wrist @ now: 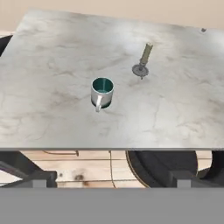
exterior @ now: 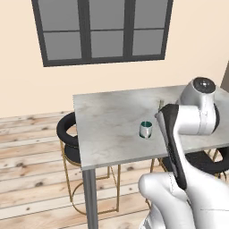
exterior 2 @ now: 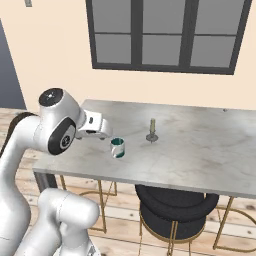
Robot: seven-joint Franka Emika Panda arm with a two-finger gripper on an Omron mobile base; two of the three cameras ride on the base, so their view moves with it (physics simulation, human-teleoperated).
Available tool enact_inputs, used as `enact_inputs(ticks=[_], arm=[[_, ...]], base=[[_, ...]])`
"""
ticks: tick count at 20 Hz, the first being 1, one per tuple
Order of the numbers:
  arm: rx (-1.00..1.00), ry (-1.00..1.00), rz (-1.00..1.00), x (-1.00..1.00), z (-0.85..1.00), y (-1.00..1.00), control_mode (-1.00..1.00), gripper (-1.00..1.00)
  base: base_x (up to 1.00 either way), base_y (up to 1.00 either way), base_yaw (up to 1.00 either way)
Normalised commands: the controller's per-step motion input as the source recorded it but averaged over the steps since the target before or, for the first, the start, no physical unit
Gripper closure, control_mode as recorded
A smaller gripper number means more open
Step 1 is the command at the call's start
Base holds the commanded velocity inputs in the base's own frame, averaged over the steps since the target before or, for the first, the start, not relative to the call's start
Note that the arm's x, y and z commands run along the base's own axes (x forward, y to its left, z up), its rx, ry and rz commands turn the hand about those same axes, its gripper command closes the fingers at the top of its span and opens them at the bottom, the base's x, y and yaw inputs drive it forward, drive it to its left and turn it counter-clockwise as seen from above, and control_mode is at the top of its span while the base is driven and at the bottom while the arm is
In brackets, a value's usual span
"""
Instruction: Open the cabinet directly in front. Then move the wine and the mug to the dining counter with the candle on it.
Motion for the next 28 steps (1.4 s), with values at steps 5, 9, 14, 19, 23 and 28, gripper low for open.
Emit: enact_inputs(ticks=[5, 9, 14, 19, 23, 28], arm=[[0.00, -0.61, 0.11, -0.96, 0.11, 0.26, -1.00, -1.00], [0.00, -0.58, 0.00, -0.49, 0.49, 0.03, -1.00, -1.00], [0.00, -0.10, 0.00, -0.09, 0.05, 0.00, -1.00, -1.00], [0.00, -0.02, 0.00, -0.11, 0.00, 0.00, -1.00, -1.00], [-0.04, -0.08, 0.10, -0.46, 0.00, 0.24, 1.00, -1.00], [0.00, 0.00, 0.00, 0.00, 0.00, 0.00, 1.00, -1.00]], base=[[0.00, 0.00, 0.00], [0.00, 0.00, 0.00], [0.00, 0.00, 0.00], [0.00, 0.00, 0.00], [-0.48, 0.46, 0.22], [-0.67, 0.96, 0.68]])
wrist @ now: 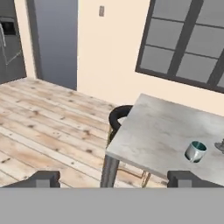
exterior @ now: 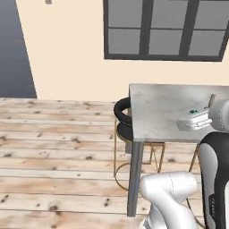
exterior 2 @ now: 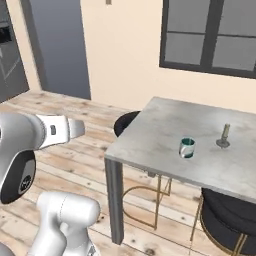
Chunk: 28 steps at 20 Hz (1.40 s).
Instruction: Open the cabinet directly in front. Then move the wine and the mug to the dining counter with the candle on it.
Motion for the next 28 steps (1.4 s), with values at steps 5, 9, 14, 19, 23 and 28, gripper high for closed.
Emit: enact_inputs(ticks=[5, 9, 14, 19, 23, 28], arm=[[0.00, 0.00, 0.00, 0.00, 0.00, 0.00, 1.00, -1.00], [0.00, 0.00, 0.00, 0.00, 0.00, 0.00, 1.00, -1.00], [0.00, 0.00, 0.00, 0.00, 0.00, 0.00, 1.00, -1.00], [0.00, 0.00, 0.00, 0.00, 0.00, 0.00, 1.00, -1.00], [0.00, 0.00, 0.00, 0.00, 0.00, 0.00, 1.00, -1.00], [0.00, 0.00, 0.00, 0.00, 0.00, 0.00, 1.00, -1.00]], base=[[-0.49, 0.92, 0.77], [-0.43, 0.81, 0.80], [0.00, 0.40, 0.79], [0.95, -0.12, 0.20], [1.00, -0.67, 0.05], [1.00, -0.52, 0.06]])
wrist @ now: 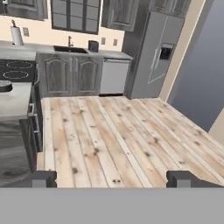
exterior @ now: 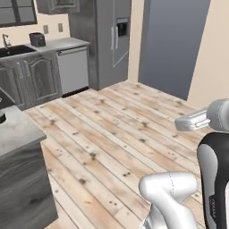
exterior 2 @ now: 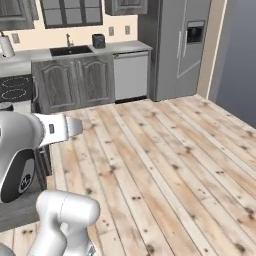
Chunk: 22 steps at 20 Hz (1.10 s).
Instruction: Open the cabinet directly in front. Then move the wine and the mug to the dining counter with the candle on it.
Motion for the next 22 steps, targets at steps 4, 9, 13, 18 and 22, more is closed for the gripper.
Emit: enact_inputs(ticks=[4, 9, 13, 18, 22], arm=[[0.00, 0.00, 0.00, 0.00, 0.00, 0.00, 1.00, -1.00], [0.00, 0.00, 0.00, 0.00, 0.00, 0.00, 1.00, -1.00], [0.00, 0.00, 0.00, 0.00, 0.00, 0.00, 1.00, -1.00], [0.00, 0.00, 0.00, 0.00, 0.00, 0.00, 1.00, -1.00], [0.00, 0.00, 0.00, 0.00, 0.00, 0.00, 1.00, -1.00]], base=[[1.00, -0.61, 0.13], [1.00, -0.34, 0.18], [1.00, -0.13, 0.20], [1.00, 0.00, 0.21], [1.00, 0.00, 0.17]])
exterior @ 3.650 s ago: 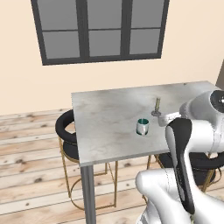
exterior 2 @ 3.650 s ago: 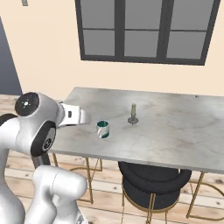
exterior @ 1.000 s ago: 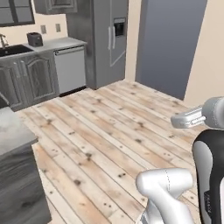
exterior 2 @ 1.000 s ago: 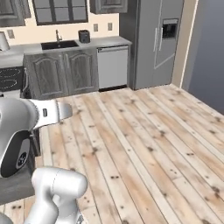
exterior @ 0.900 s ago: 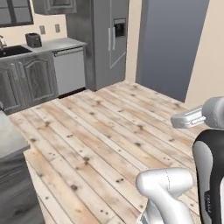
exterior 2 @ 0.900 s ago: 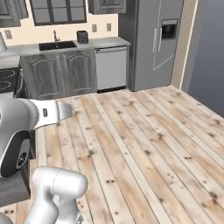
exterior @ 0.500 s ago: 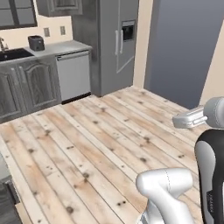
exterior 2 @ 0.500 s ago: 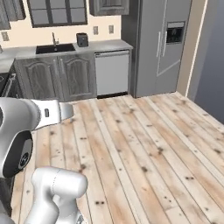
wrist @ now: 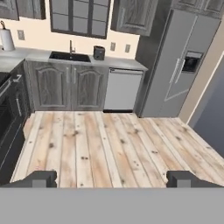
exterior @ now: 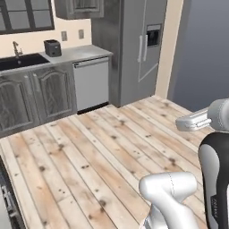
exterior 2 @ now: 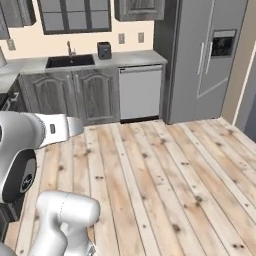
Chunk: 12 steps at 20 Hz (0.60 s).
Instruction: Open the cabinet directly in front. Then move the wine and the mug to the dining counter with the candle on it.
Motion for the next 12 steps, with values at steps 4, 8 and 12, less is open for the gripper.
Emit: enact_inputs(ticks=[4, 8, 12], arm=[[0.00, 0.00, 0.00, 0.00, 0.00, 0.00, 1.00, -1.00], [0.00, 0.00, 0.00, 0.00, 0.00, 0.00, 1.00, -1.00], [0.00, 0.00, 0.00, 0.00, 0.00, 0.00, 1.00, -1.00]], base=[[1.00, 0.00, 0.14], [1.00, 0.00, 0.12], [1.00, 0.00, 0.11]])
